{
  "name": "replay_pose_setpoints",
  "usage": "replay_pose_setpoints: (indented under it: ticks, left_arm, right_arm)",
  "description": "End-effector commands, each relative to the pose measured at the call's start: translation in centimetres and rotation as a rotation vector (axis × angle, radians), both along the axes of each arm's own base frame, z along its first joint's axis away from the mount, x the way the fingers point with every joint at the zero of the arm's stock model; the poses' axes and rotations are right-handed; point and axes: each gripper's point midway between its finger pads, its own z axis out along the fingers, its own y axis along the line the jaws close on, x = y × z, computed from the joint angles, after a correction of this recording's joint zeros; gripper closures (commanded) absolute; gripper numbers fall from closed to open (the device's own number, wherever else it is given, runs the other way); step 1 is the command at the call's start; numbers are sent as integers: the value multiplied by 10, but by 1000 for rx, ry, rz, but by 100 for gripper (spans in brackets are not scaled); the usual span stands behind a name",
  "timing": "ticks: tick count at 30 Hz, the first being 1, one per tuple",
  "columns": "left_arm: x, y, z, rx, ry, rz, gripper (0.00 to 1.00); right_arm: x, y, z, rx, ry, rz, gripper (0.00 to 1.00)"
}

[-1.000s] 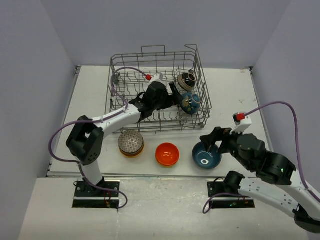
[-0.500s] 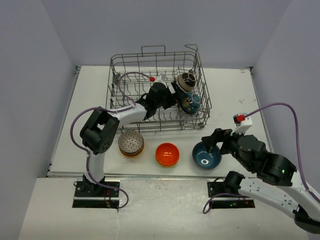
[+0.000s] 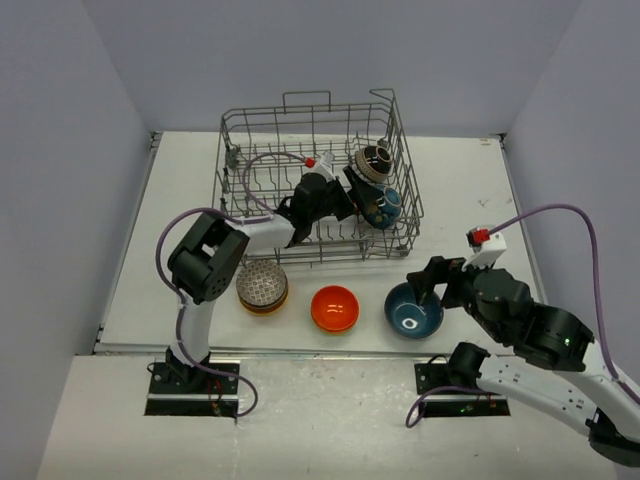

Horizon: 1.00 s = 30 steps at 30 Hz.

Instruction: Unload the bowls from the dish rack

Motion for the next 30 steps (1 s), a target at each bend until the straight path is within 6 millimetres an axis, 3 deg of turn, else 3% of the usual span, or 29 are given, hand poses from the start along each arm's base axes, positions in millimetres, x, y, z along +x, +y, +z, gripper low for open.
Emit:
replay_pose_setpoints:
  ticks: [1, 12, 25, 28, 30]
  left_arm:
    - [-2, -4, 20, -106, -41, -45, 0]
    - [-11, -8, 42, -204, -120, -94, 10]
    - [-11, -21, 46, -258, -131, -143, 33]
    - [-7, -24, 43, -249, -127, -144, 35]
    - [-7, -27, 38, -246, -119, -151, 42]
  right_arm:
    - [4, -3, 11, -5, -25, -24, 1]
    - [5, 3, 5, -36, -5, -3, 1]
    - [5, 5, 6, -42, -7, 10, 1]
    - [5, 5, 6, -45, -7, 13, 1]
    - [5, 6, 6, -44, -7, 14, 1]
